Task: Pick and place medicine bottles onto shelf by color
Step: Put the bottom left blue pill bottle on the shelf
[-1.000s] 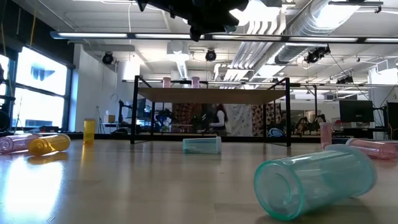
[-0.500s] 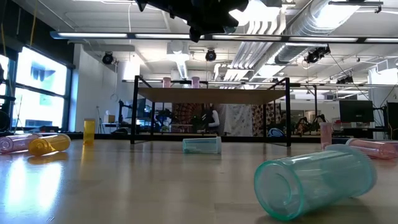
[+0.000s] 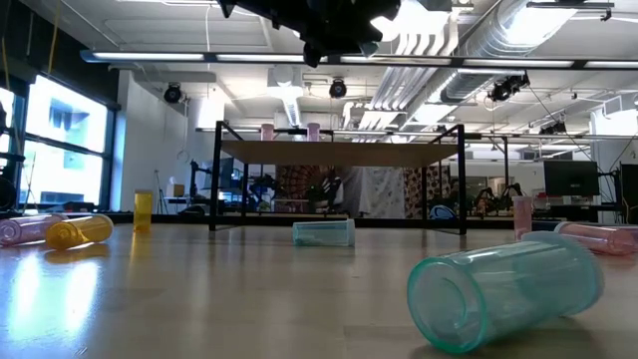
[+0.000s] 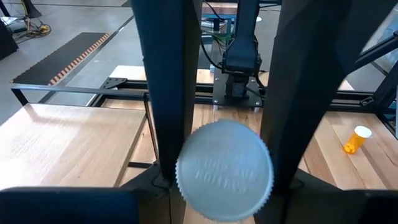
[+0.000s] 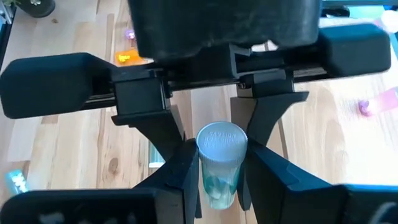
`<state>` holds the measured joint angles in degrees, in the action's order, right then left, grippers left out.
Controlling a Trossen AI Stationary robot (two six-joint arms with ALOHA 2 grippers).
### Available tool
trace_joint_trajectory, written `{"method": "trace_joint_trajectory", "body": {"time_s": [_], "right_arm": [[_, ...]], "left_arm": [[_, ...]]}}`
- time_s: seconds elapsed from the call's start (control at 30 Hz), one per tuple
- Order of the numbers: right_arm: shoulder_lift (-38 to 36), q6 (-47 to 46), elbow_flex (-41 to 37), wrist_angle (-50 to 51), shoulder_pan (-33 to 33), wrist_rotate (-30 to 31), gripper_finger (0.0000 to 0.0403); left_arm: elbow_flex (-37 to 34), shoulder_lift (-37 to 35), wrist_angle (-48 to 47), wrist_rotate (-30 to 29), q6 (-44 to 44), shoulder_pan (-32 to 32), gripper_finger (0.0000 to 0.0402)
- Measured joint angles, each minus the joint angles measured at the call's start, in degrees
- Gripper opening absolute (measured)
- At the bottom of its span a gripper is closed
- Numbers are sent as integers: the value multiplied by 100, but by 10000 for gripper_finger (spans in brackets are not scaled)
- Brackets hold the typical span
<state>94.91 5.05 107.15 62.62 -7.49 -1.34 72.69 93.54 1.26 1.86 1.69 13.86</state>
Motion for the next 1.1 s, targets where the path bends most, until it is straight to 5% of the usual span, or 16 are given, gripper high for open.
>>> {"method": "trace_joint_trajectory", "body": {"time_s": [1.1], "right_arm": [[-224, -437, -9, 197, -2, 244, 94]], "left_arm": [[4, -10, -26, -121, 3, 43, 98]]}}
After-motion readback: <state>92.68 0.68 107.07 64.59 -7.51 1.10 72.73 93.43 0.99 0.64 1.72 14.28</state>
